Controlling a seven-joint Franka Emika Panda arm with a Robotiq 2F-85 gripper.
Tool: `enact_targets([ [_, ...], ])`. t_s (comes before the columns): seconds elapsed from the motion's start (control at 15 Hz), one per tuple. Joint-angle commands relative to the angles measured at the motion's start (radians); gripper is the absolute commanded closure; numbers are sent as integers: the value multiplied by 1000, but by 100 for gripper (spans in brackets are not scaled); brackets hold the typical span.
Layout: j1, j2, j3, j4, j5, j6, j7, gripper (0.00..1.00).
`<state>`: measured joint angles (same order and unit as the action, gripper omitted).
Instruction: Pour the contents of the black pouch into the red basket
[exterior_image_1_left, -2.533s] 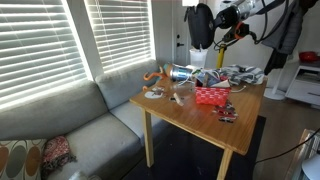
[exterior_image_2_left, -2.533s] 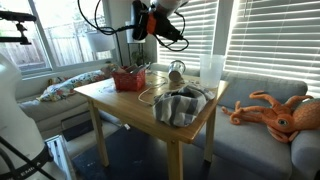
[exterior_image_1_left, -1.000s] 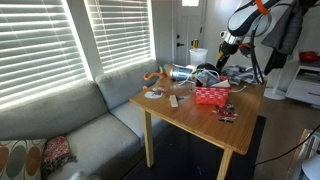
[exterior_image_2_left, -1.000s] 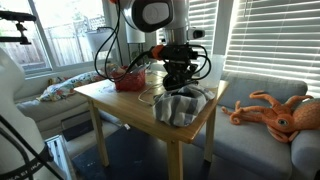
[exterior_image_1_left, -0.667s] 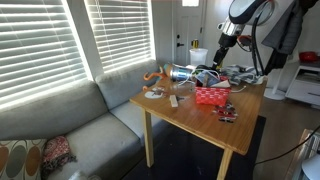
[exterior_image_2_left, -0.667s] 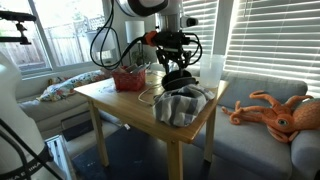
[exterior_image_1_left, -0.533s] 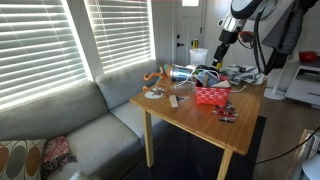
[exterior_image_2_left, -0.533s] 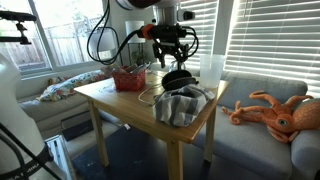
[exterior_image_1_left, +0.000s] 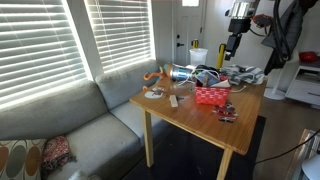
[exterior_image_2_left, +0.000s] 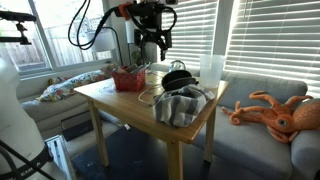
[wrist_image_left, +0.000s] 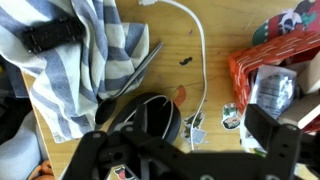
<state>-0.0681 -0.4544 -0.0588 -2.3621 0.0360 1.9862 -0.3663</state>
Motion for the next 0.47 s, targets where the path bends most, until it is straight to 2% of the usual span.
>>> enact_targets([
  [0.0, 27, -79, 8, -10, -54, -103, 52, 0],
  [0.07, 55, -78, -19, 1, -18, -136, -19, 0],
  [0.13, 44, -49, -14, 3, -33, -88, 23, 0],
  [0.4, 62, -66, -22, 3, -30, -117, 5, 0],
])
